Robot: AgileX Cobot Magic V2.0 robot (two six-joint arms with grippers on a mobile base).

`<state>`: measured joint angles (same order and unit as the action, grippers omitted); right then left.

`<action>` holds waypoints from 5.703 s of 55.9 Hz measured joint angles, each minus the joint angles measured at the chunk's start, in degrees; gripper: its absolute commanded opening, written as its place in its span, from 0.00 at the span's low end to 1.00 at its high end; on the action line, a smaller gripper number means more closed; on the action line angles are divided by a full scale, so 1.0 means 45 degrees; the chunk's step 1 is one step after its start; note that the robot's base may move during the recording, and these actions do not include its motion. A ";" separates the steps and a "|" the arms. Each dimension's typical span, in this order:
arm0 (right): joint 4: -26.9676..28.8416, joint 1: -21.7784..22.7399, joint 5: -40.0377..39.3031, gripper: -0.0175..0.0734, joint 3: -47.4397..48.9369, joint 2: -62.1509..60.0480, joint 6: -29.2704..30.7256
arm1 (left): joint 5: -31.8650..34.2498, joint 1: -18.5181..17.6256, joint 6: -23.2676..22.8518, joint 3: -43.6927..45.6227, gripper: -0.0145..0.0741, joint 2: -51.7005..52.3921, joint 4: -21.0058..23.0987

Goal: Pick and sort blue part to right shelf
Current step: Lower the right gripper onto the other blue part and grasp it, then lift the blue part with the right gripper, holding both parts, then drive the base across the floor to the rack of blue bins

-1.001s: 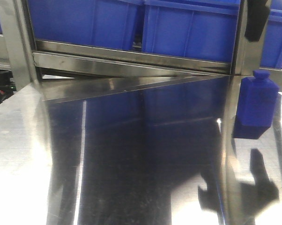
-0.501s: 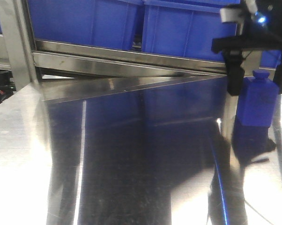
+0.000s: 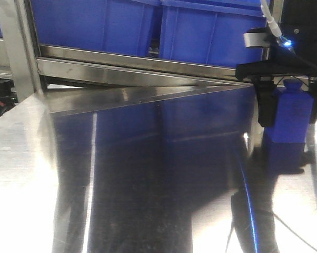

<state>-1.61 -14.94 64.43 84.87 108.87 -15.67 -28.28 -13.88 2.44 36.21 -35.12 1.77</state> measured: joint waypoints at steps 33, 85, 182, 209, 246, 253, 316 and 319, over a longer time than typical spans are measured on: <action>0.0000 -0.0028 -0.0872 0.42 -0.1458 -0.1606 0.0436 | 0.0170 0.0727 -0.0072 -0.2337 0.59 0.3947 -0.0498; -0.0340 -0.0028 -0.6482 0.42 -1.2431 -1.8435 0.2356 | -0.0639 0.1399 -0.0093 -0.2863 0.59 0.6819 -0.0591; -0.1548 -0.0028 -0.6315 0.42 -1.3116 -2.3319 0.2602 | -0.0655 0.1399 -0.0093 -0.2863 0.59 0.6819 -0.0591; -0.1548 -0.0028 -0.6264 0.42 -1.3116 -2.3340 0.2602 | -0.0707 0.1399 -0.0093 -0.2892 0.59 0.6819 -0.0597; -0.1548 -0.0055 -0.5959 0.42 -1.3116 -2.3340 0.2602 | -0.0701 0.1474 -0.0093 -0.2913 0.59 0.6819 -0.0597; -0.1548 -0.0055 -0.5959 0.42 -1.3116 -2.3340 0.2602 | -0.0701 0.1474 -0.0093 -0.2913 0.59 0.6819 -0.0597; -0.1548 -0.0055 -0.5910 0.42 -1.3116 -2.3344 0.2602 | -0.0701 0.1474 -0.0093 -0.2913 0.59 0.6819 -0.0597; -0.1548 -0.0055 -0.5910 0.42 -1.3116 -2.3344 0.2602 | -0.0701 0.1474 -0.0093 -0.2913 0.59 0.6819 -0.0597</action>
<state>-8.58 -15.18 37.84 25.85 3.82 -3.96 -31.43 -7.25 2.03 23.10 -4.44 -0.91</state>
